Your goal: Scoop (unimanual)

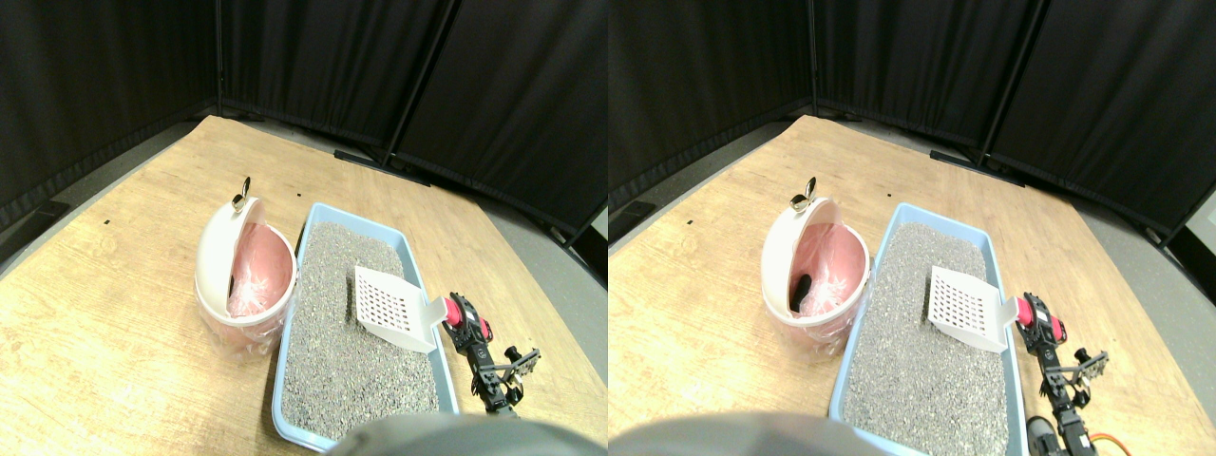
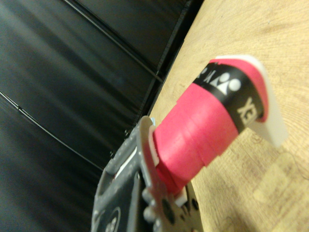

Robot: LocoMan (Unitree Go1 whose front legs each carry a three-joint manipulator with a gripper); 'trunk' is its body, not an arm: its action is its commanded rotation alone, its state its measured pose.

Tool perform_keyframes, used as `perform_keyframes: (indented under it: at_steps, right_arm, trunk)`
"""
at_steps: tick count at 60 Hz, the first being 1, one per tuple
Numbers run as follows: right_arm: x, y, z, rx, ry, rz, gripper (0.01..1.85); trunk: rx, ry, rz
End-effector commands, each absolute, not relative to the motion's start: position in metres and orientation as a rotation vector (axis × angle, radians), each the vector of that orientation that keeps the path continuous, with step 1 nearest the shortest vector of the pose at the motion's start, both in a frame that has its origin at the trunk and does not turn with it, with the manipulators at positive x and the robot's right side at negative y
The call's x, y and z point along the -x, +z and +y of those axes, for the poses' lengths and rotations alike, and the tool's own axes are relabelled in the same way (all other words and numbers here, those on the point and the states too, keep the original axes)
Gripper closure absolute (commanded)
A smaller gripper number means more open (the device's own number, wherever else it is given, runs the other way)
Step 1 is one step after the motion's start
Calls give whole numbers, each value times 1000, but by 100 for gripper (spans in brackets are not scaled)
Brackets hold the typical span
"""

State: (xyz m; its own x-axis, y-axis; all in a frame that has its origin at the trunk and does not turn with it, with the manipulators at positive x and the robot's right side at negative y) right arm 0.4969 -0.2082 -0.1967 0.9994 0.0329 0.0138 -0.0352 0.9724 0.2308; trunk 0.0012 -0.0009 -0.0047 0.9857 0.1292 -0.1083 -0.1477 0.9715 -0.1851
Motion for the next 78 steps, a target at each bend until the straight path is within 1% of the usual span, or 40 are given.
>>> perform_keyframes:
  at_steps: [1, 6, 10, 13, 14, 15, 17, 18, 19, 20, 22, 23, 24, 26, 27, 28, 31, 34, 35, 39, 46, 53, 56, 60, 62, 63, 69, 70, 71, 72, 74, 77, 78]
  right_arm:
    - [-494, -198, -208, -223, 24, -10, 180]
    - [-492, -205, -208, -215, -7, 16, 180]
    - [-491, -206, -208, -216, -8, 24, 180]
    - [-490, -206, -209, -212, -25, 59, 180]
    - [-491, -206, -210, -202, -29, 80, 177]
    - [-491, -206, -210, -202, -29, 80, 177]
    - [-489, -204, -213, -209, -61, 142, 142]
    - [-489, -204, -214, -206, -59, 154, 118]
    - [-489, -204, -215, -201, -55, 168, 110]
    - [-489, -204, -215, -201, -55, 168, 110]
    - [-489, -203, -216, -208, -39, 208, 77]
    - [-489, -203, -217, -200, -41, 226, 64]
    - [-489, -203, -217, -202, -41, 232, 59]
    - [-488, -202, -218, -228, -27, 244, 41]
    - [-489, -201, -219, -233, -16, 250, 36]
    - [-489, -201, -219, -233, -16, 250, 36]
    - [-490, -199, -219, -241, -12, 269, 26]
    - [-491, -198, -219, -239, 2, 271, 25]
    - [-490, -196, -218, -253, 4, 285, 26]
    - [-491, -194, -218, -255, 10, 289, 21]
    - [-488, -186, -214, -217, 27, 286, 22]
    - [-484, -180, -213, -234, 46, 279, 22]
    - [-482, -177, -214, -245, 72, 274, 25]
    - [-476, -169, -214, -249, 68, 247, 40]
    - [-471, -163, -215, -238, 72, 218, 56]
    - [-471, -163, -215, -238, 72, 218, 56]
    - [-458, -149, -217, -249, 45, 172, 84]
    - [-457, -148, -219, -224, 91, 133, 94]
    - [-456, -148, -219, -209, 115, 112, 99]
    - [-454, -145, -220, -216, 97, 114, 106]
    - [-453, -144, -220, -216, 105, 109, 109]
    - [-448, -140, -223, -234, 151, 72, 131]
    - [-447, -139, -223, -236, 148, 73, 134]
  trunk:
    - [200, 150, 91]
    - [200, 150, 90]
    - [202, 148, 92]
    - [201, 147, 92]
    - [201, 147, 92]
    - [201, 147, 92]
    - [202, 146, 91]
    - [202, 146, 91]
    - [203, 145, 91]
    - [204, 145, 92]
    - [204, 145, 92]
    - [204, 145, 90]
    - [204, 145, 90]
    - [205, 145, 93]
    - [205, 145, 93]
    - [205, 145, 92]
    - [206, 145, 90]
    - [207, 145, 90]
    - [207, 145, 90]
    - [207, 146, 90]
    - [206, 146, 90]
    - [200, 140, 88]
    - [196, 134, 86]
    - [191, 125, 86]
    - [188, 120, 83]
    - [186, 118, 82]
    - [178, 103, 84]
    - [174, 98, 83]
    - [172, 96, 82]
    - [170, 92, 81]
    - [166, 86, 80]
    - [162, 78, 80]
    - [159, 75, 79]
